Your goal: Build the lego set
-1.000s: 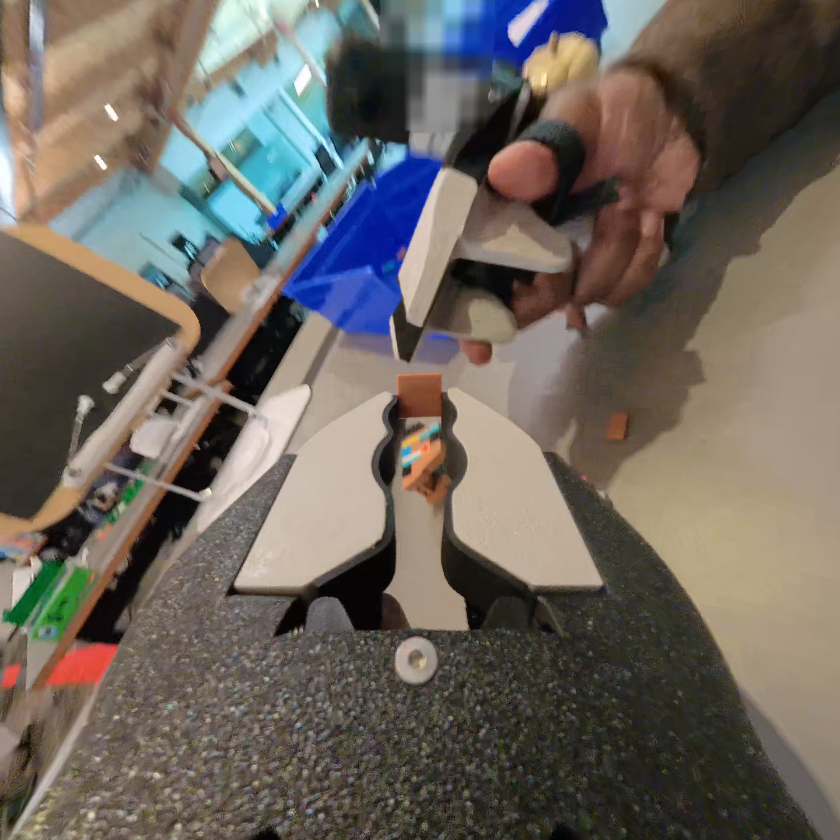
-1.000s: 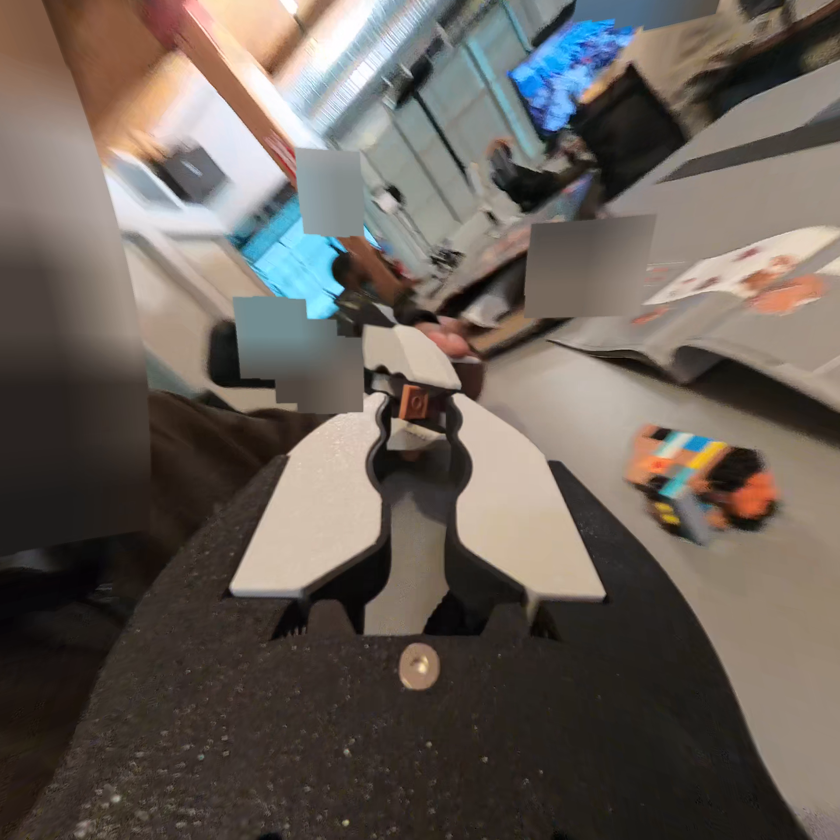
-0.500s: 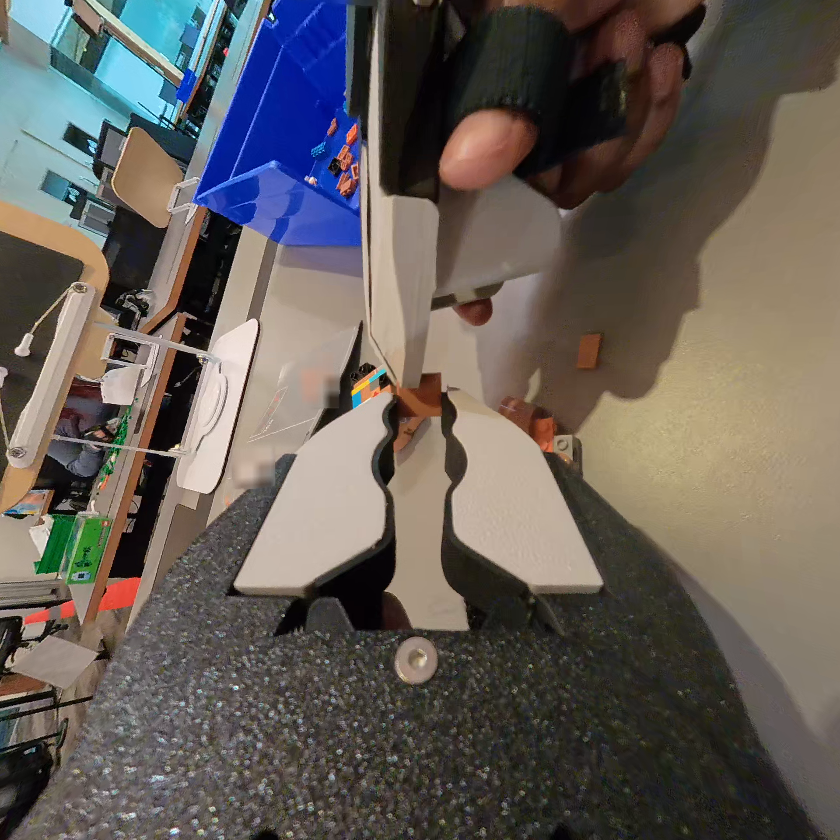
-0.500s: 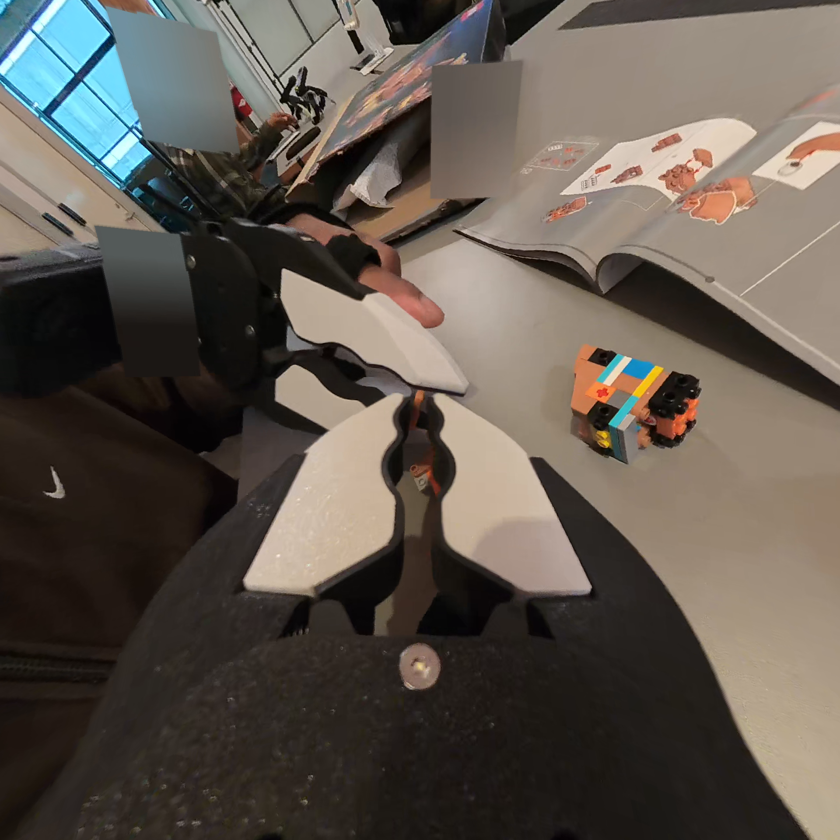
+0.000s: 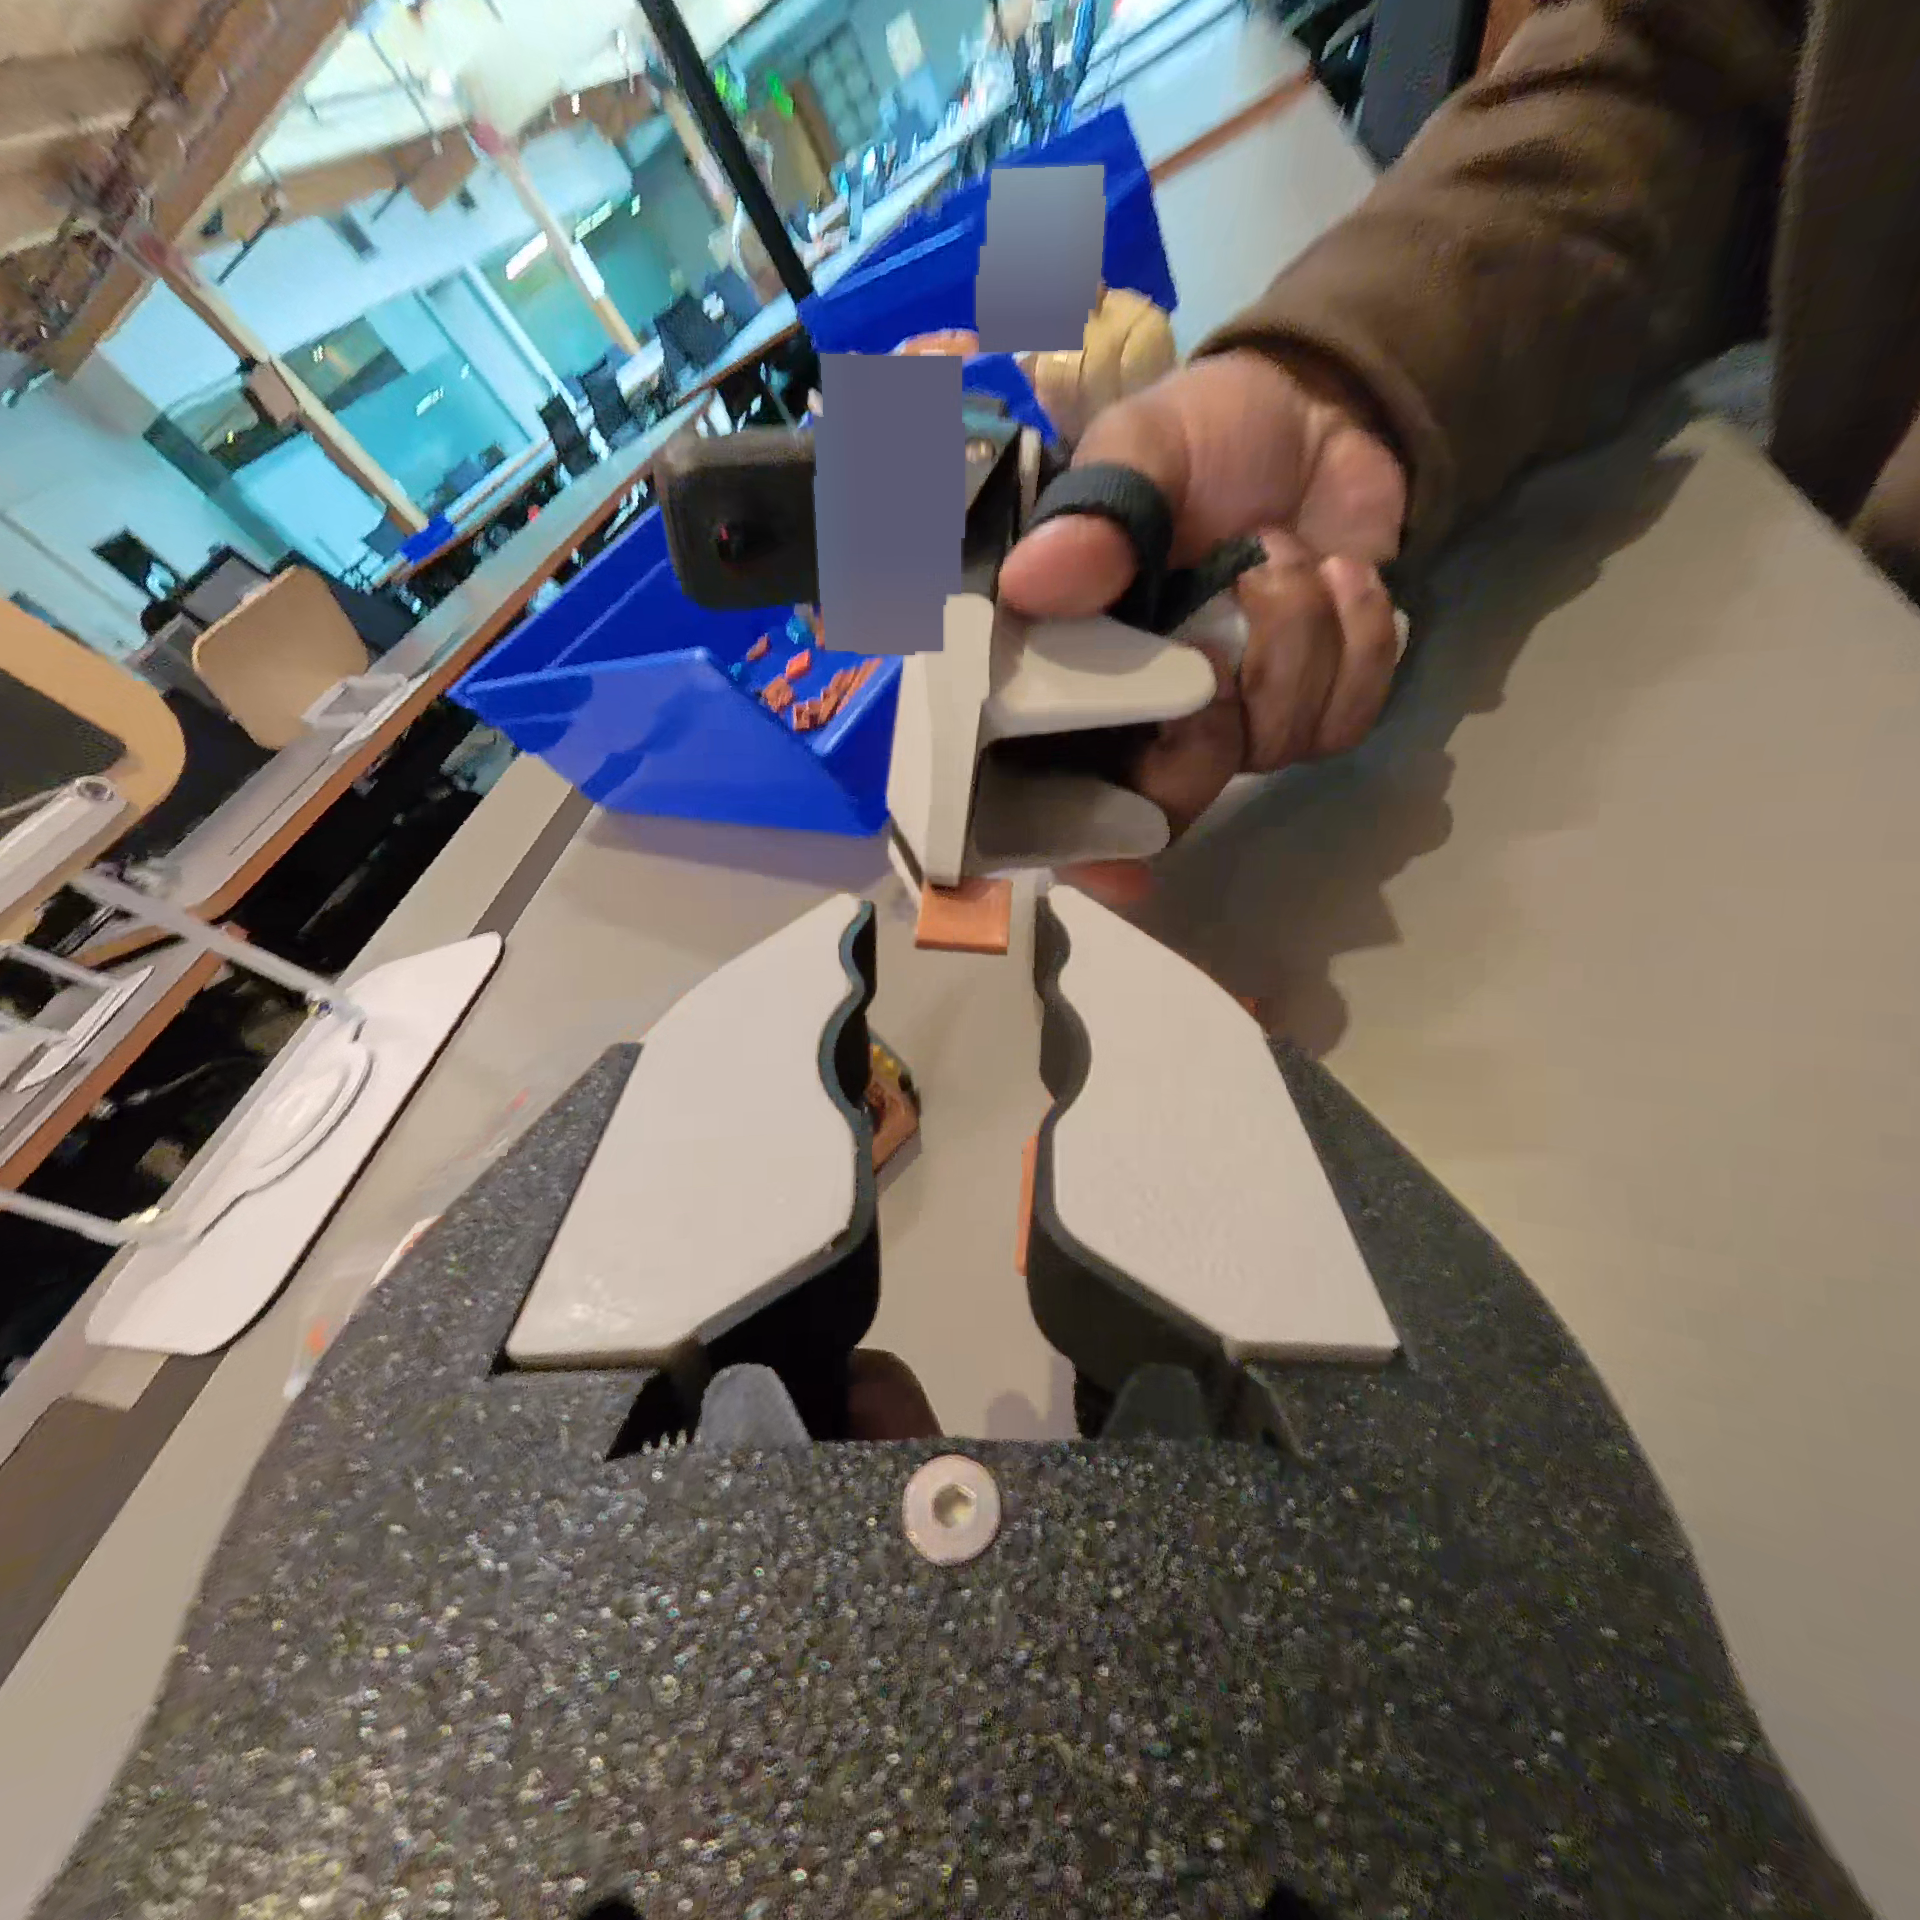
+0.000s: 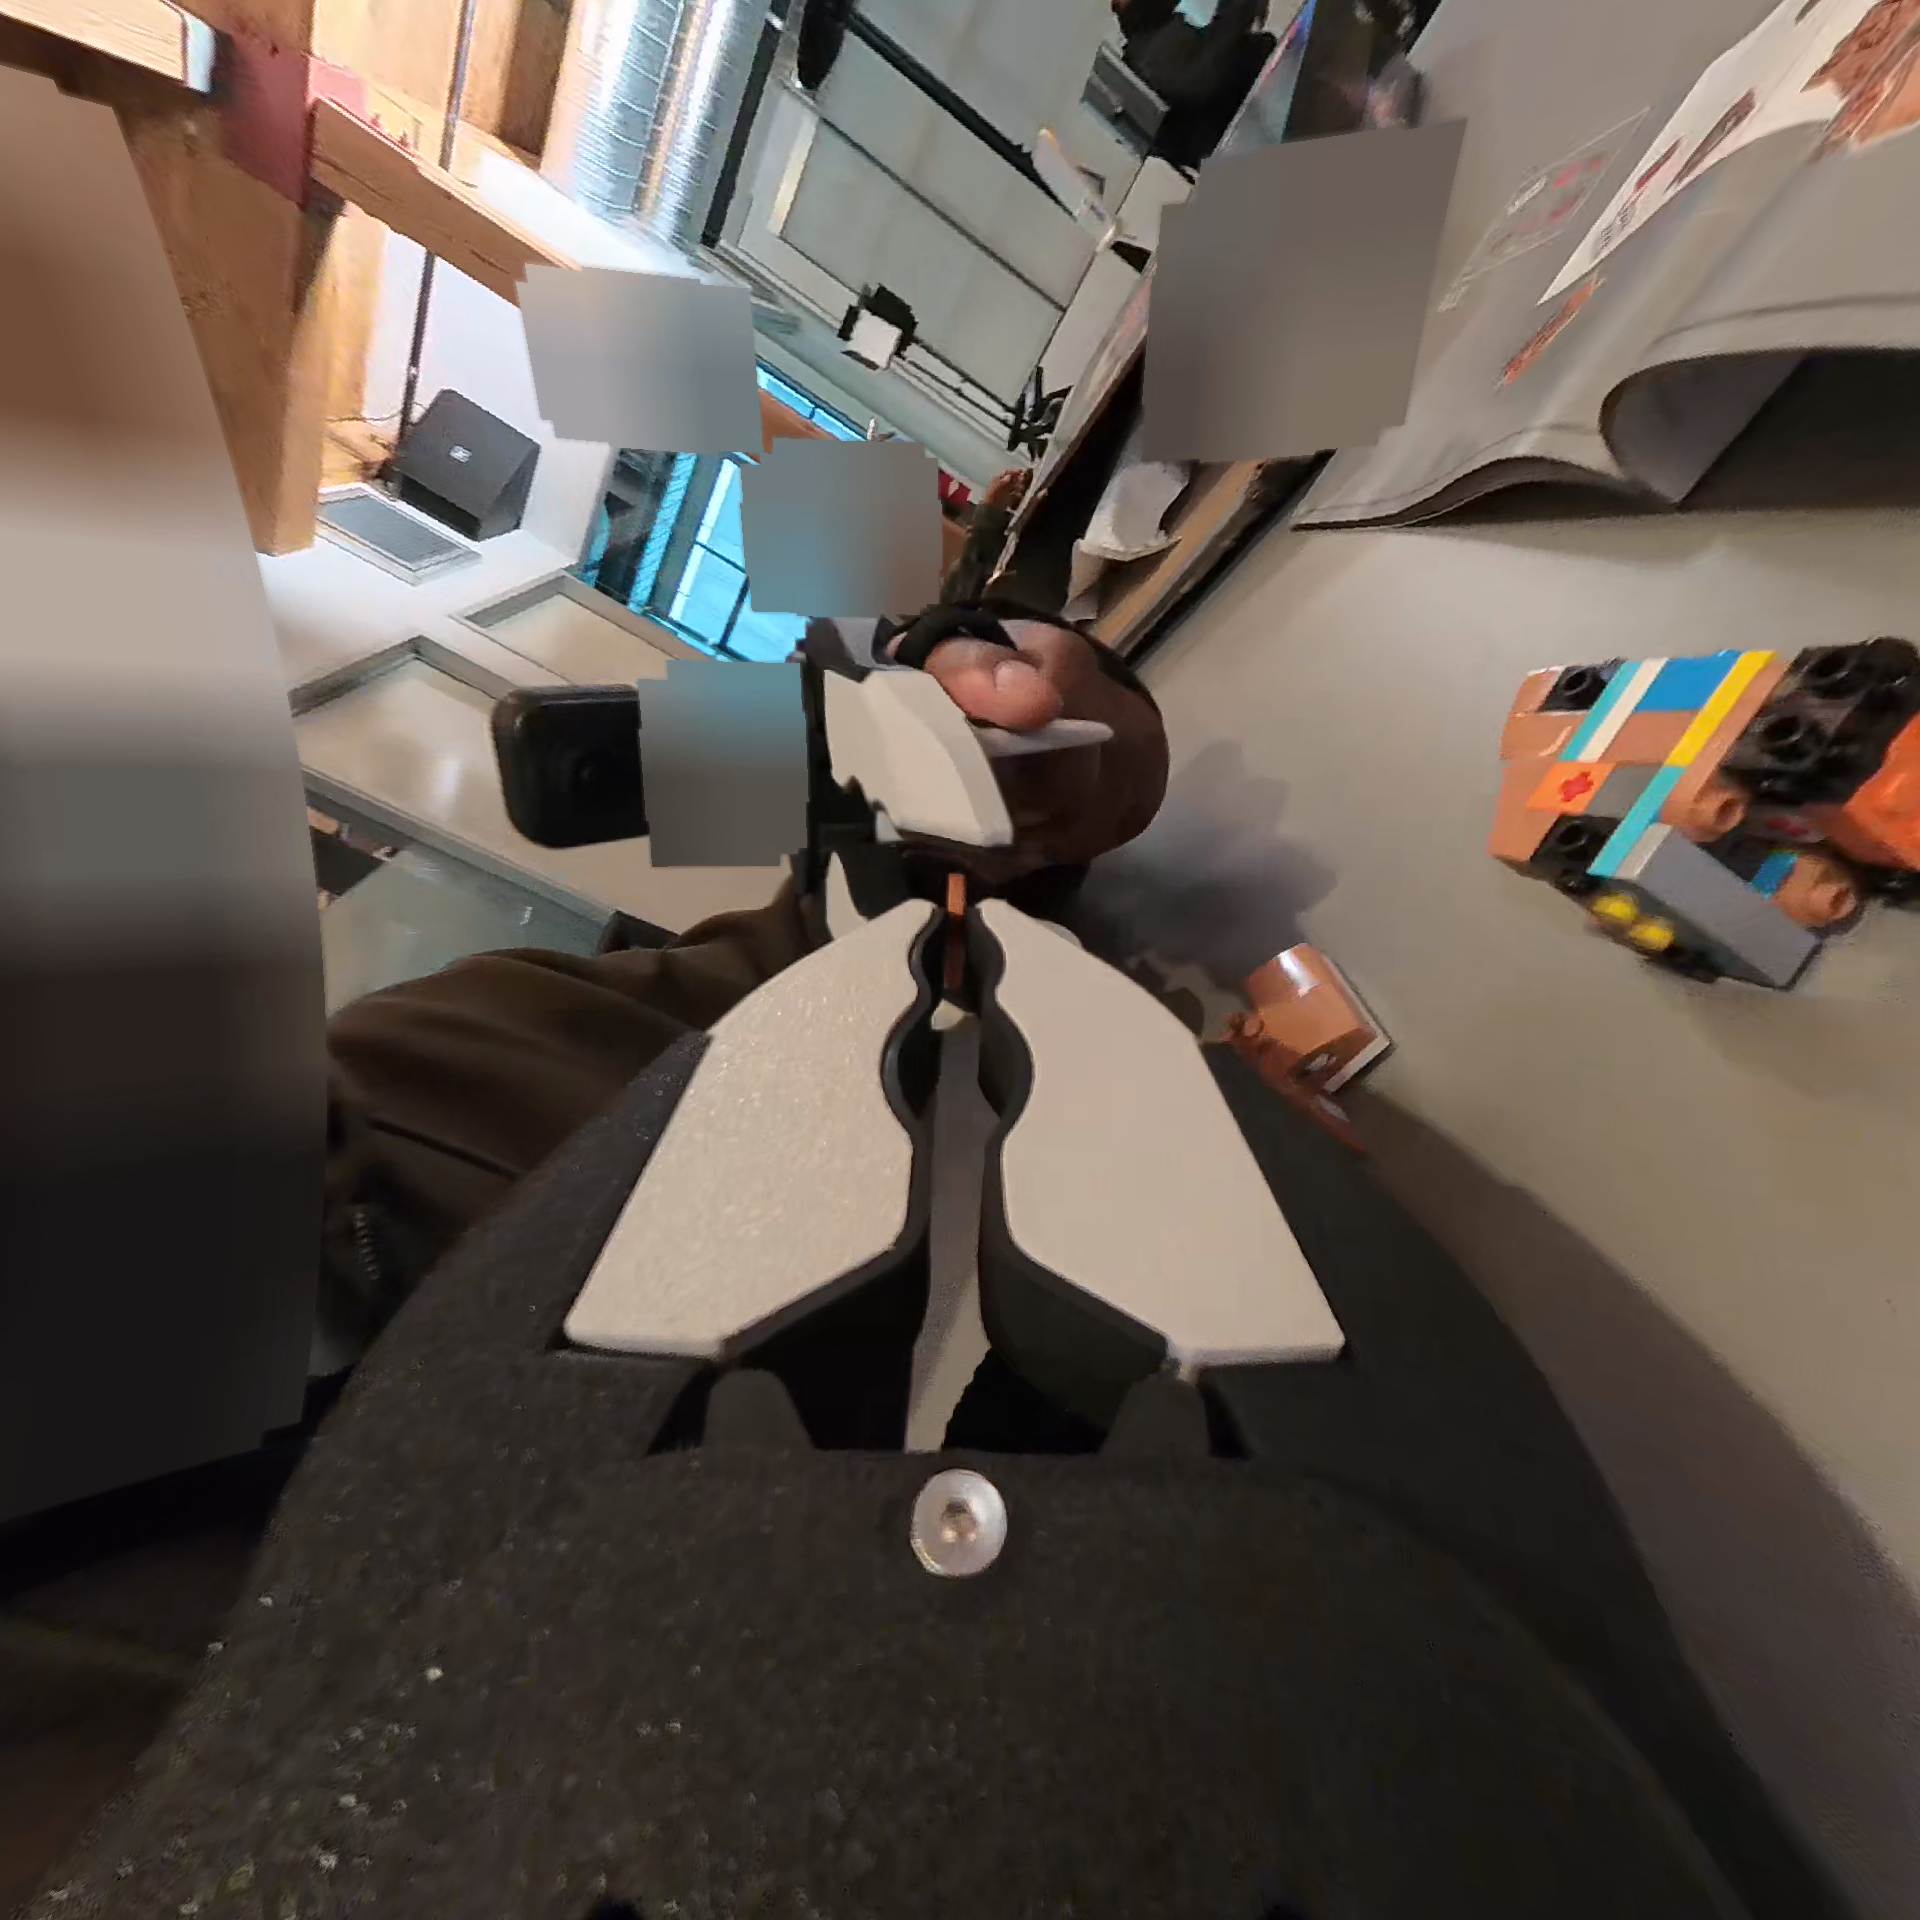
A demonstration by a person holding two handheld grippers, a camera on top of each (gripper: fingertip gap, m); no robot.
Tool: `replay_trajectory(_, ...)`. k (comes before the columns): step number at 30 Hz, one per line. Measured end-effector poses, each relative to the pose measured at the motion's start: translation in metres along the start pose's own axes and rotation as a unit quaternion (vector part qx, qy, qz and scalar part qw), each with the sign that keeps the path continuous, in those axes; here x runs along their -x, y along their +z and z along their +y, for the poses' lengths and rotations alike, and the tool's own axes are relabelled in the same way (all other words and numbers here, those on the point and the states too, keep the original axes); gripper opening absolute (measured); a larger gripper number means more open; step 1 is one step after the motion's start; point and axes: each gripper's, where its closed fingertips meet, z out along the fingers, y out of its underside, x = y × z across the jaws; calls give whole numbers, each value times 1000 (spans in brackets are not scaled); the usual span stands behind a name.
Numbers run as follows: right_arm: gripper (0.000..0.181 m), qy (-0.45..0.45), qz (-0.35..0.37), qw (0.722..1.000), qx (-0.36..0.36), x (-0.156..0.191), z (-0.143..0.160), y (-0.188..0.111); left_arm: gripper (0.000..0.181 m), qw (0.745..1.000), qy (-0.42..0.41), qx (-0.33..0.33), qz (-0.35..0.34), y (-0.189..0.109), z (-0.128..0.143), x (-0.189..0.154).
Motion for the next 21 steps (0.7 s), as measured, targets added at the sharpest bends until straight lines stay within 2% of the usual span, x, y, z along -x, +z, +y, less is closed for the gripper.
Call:
replay_trajectory(2,3,8,-9,1000,1,2,1,0,28,1000,-1,-20,9,-2,-5,-2)
replay_trajectory(8,3,18,-30,999,1,7,1,0,17,1000,22,-17,7,-1,-3,-4)
replay_trajectory(12,3,0,-24,1000,3,6,2,1,17,1000,2,-15,18,-2,-3,-4)
replay_trajectory(17,16,-130,21,991,3,5,-6,-6,17,996,-73,-23,37,-5,-2,0)
replay_trajectory(21,20,-269,64,961,26,11,-3,-7,17,988,-134,-48,62,-7,-6,1)
